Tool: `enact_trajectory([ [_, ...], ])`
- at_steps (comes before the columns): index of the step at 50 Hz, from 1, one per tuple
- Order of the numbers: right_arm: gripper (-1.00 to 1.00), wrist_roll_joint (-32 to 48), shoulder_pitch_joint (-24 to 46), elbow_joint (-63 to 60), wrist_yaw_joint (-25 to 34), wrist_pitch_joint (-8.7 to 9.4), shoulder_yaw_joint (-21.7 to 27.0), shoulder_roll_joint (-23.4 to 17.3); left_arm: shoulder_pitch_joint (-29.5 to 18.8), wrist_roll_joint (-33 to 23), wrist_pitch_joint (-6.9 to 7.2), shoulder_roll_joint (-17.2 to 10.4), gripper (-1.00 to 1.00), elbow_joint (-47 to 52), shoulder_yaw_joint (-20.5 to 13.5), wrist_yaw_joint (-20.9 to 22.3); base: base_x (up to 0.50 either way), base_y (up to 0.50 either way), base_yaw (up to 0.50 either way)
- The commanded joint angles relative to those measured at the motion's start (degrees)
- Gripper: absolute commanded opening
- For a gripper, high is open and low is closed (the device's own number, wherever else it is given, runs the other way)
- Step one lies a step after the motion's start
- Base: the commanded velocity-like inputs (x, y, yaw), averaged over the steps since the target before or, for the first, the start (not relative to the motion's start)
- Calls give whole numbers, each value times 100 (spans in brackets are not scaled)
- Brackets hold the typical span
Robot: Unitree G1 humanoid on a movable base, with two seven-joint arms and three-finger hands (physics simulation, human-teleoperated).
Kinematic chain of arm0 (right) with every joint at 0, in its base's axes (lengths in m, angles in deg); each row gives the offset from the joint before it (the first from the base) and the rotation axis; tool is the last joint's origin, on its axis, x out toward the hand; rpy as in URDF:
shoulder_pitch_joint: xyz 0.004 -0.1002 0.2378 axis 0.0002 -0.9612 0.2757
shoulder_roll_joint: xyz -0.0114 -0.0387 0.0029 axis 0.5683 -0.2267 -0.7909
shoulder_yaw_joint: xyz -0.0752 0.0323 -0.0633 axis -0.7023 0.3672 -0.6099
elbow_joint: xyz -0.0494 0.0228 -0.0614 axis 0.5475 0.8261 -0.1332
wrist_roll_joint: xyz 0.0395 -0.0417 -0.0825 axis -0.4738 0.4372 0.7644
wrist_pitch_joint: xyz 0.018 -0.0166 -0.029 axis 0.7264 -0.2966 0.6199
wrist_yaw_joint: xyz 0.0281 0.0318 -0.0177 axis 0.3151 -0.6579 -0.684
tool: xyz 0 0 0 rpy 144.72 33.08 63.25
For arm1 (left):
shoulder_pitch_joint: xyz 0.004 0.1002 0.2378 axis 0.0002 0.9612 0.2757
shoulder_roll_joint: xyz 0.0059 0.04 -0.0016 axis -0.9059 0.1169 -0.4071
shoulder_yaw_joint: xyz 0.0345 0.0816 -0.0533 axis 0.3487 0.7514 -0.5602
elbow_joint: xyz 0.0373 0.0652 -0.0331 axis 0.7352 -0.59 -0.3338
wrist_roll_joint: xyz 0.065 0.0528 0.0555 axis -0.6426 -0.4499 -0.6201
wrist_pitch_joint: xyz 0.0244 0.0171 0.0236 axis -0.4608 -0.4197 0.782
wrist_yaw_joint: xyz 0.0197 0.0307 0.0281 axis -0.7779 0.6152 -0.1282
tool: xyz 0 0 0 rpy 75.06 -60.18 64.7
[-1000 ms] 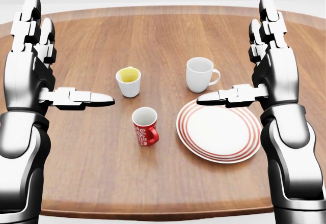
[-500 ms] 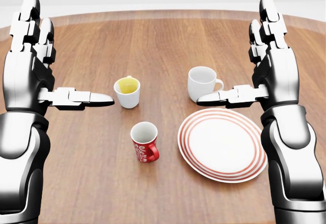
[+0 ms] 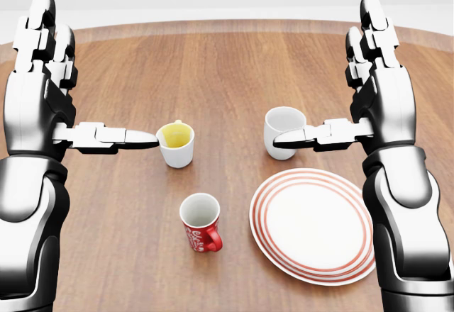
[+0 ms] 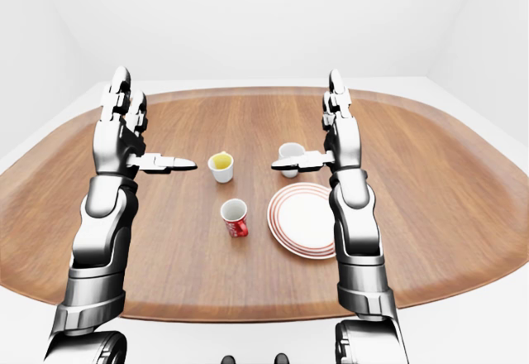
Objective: Pick up the red mug and put it on the plate
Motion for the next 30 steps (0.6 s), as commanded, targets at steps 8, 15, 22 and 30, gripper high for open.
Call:
enact_trajectory([
  [8,100,8,9,10,-2,0,-8,8,28,-4,0,14,100,-2,6,6,18,0,0],
  [15,100,4,9,23,1,0,0,5,20,-2,0,4,100,-18,-1,13,18,0,0],
  [22,100,2,12,-4,1,0,1,0,27,-8,0,10,100,7,5,9,18,0,0],
  [30,100,13,44,49,4,0,-12,1,22,-5,0,9,100,24,-1,8,18,0,0],
])
